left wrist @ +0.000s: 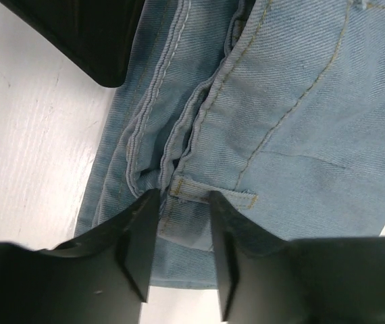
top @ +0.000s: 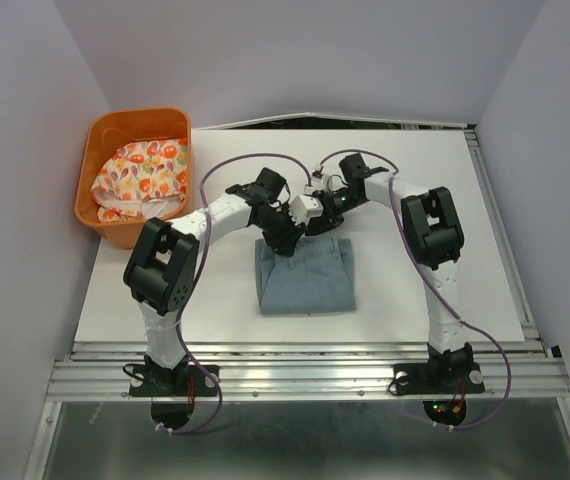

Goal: Fold and stack the skirts
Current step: Fold the skirt

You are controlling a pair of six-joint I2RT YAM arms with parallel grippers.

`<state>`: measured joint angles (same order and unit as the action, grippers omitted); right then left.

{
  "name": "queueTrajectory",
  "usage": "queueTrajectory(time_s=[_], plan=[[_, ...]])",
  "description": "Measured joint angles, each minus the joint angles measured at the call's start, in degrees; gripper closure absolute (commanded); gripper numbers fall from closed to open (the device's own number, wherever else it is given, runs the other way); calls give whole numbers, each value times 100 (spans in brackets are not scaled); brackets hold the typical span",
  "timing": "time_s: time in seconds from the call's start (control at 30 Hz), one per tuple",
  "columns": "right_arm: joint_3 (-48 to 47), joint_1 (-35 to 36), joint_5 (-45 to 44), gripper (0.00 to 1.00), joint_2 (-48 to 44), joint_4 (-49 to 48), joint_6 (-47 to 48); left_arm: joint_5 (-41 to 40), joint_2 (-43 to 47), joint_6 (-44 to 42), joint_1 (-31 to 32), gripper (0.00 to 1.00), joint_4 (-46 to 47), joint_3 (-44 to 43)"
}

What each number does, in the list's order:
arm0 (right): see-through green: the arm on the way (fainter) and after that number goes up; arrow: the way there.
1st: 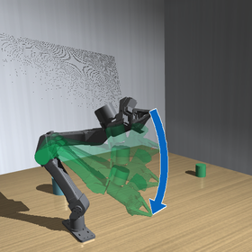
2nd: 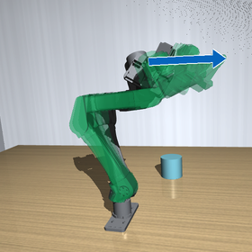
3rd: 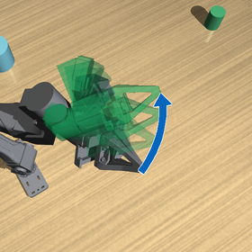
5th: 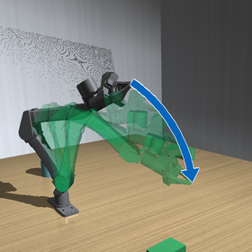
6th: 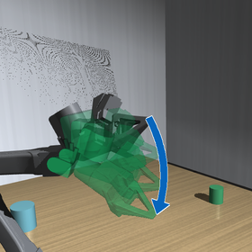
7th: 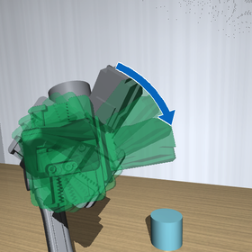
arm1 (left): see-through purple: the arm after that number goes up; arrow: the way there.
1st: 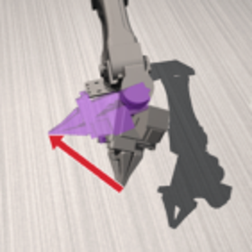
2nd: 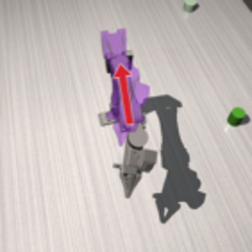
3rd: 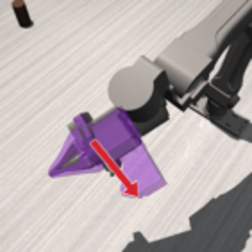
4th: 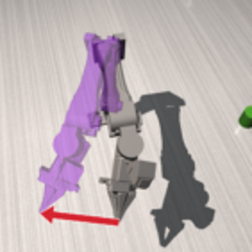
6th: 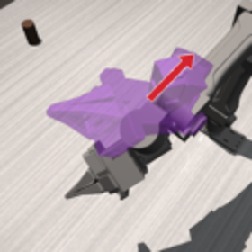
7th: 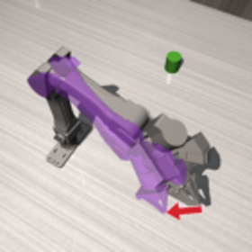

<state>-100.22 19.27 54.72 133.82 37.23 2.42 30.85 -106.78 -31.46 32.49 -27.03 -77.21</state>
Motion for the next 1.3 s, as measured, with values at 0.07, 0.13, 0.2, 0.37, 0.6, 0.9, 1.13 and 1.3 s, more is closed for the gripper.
queueTrajectory(time_s=[0.07,0.13,0.2,0.37,0.6,0.9,1.13,1.3], plan=[[9,7,13,56,0,-9,22,-11,-13,-20,0,60,-35,9],[22,24,33,56,0,-20,35,-20,-13,-44,-2,61,-50,11],[31,42,42,56,0,-24,44,-31,-13,-48,-4,69,-55,11],[79,81,61,56,0,-35,81,20,-13,-136,-11,99,-140,9],[85,120,61,56,0,-35,125,352,4,-195,-13,100,-553,-258],[85,221,59,56,0,-35,192,402,90,-166,-13,100,-702,-446],[120,221,61,57,0,-42,282,275,175,162,-133,100,-369,-439],[184,225,81,57,0,-42,341,31,420,761,-341,100,396,-144]])
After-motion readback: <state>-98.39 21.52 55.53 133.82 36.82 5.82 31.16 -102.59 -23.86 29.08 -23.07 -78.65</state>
